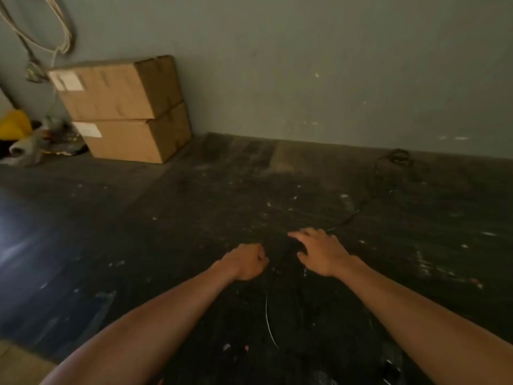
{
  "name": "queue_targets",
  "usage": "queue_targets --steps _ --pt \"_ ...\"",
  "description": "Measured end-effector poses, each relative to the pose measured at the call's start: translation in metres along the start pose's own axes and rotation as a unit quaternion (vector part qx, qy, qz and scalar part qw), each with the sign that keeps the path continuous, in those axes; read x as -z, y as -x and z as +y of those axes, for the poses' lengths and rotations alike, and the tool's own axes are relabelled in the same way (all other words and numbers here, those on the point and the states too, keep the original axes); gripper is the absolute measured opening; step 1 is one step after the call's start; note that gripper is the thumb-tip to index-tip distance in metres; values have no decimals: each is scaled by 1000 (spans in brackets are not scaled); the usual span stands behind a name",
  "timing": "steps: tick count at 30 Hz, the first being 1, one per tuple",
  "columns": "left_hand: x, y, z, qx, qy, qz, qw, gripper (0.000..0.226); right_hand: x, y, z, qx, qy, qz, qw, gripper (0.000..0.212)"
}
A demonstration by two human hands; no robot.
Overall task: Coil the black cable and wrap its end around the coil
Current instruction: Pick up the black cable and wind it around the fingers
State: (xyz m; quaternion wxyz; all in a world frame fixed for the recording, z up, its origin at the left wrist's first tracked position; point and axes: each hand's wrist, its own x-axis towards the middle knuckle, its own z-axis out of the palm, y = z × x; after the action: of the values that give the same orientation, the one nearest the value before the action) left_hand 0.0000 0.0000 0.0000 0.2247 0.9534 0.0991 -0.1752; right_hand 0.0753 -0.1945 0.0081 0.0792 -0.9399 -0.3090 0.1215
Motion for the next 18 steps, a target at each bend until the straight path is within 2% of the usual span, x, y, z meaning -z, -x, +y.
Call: queue_targets --steps 3,6,9,15,18 --pt "-37 13 -4 33 -30 -53 998 39 -29 2 -11 20 15 -65 998 61" --pt "-74 22 -9 68 -58 -78 993 56 -60 1 -22 35 42 -121 991 68" --pt "-95 26 -11 90 -75 -64 991 51 -82 -3 -31 54 98 -150 982 73" --pt "-99 31 -11 79 -63 -41 994 35 -89 -4 -34 96 169 -70 978 42" --pt "-92 29 -13 87 9 -19 996 30 -81 -2 -30 86 131 -31 987 28"
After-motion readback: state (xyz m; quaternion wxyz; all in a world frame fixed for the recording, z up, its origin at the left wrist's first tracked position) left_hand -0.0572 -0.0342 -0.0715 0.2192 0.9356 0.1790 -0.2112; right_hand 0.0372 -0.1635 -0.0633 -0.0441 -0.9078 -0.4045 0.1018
